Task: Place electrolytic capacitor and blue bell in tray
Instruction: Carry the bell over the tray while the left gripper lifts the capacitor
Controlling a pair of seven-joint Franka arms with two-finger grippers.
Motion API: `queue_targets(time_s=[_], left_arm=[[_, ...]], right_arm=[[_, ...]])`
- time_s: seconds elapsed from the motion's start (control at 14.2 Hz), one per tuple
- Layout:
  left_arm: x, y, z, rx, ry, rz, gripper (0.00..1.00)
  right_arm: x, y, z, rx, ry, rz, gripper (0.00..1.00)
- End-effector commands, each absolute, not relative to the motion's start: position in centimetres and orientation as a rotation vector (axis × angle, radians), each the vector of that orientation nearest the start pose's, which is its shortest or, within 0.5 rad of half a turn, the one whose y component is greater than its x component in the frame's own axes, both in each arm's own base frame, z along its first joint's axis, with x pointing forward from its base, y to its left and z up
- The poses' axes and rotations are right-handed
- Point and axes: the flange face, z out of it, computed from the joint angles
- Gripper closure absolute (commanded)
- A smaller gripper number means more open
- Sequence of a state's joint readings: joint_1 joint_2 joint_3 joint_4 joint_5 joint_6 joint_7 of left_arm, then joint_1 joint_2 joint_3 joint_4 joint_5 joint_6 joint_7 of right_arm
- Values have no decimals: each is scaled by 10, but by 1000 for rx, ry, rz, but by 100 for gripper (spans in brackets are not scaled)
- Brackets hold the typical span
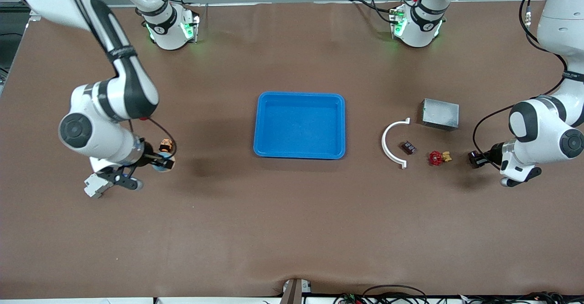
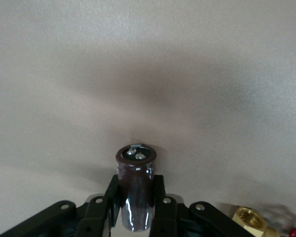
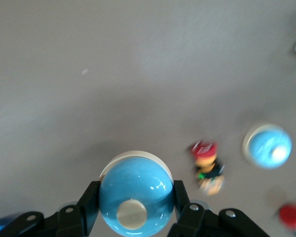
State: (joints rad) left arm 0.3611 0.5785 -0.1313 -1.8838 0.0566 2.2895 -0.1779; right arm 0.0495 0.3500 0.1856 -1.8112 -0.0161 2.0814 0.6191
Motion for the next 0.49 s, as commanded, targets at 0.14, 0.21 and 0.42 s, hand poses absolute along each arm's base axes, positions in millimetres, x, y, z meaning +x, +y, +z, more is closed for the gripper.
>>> queue_targets(time_s=[0.14, 0.21, 0.42], left_arm=[[595, 140, 225, -3114, -581, 335, 100], [593, 139, 232, -3111, -575, 359, 100], [587, 133, 267, -3099, -563, 420, 100]], right_arm=[[560, 241, 386, -3053, 795, 103, 100], [550, 258, 385, -3048, 823, 99, 100], [514, 315, 371, -3019, 922, 80, 100]])
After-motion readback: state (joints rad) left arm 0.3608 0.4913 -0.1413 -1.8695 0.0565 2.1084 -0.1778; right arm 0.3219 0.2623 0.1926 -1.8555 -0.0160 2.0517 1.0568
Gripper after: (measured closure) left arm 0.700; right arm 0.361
